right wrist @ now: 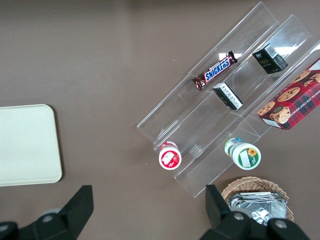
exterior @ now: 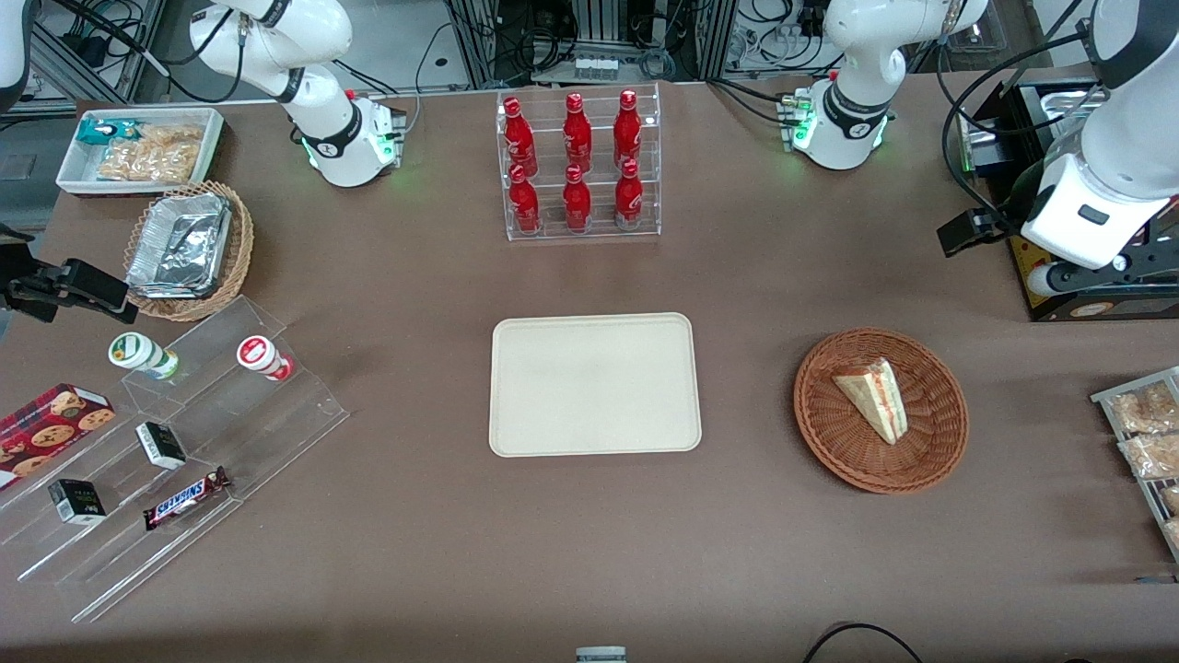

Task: Place sandwich from basket to tray
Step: 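Move the left gripper over the wicker basket and lower onto the sandwich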

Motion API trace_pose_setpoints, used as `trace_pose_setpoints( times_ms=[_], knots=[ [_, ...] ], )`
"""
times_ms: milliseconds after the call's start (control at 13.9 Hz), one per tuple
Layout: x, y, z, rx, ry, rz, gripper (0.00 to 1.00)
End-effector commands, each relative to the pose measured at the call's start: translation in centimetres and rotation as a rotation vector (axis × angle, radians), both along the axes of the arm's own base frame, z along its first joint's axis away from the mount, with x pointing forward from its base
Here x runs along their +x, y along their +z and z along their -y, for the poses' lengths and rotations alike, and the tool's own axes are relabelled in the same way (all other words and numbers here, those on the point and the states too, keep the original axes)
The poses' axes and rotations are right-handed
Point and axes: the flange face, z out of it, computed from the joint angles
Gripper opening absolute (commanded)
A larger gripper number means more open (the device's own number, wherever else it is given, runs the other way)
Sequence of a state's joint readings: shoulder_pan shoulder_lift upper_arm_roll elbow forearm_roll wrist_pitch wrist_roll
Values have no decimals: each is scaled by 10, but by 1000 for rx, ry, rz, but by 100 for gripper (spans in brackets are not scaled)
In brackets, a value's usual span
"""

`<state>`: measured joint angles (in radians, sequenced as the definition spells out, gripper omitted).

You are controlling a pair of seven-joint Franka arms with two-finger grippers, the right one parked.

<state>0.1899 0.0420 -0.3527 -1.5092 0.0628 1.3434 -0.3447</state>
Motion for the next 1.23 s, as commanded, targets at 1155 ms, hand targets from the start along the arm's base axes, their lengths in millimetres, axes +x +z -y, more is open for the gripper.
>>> trace_pose_setpoints(
  times_ms=[1155],
  knots=[
    [72,-261,-40,-32,299,-108,100]
  ],
)
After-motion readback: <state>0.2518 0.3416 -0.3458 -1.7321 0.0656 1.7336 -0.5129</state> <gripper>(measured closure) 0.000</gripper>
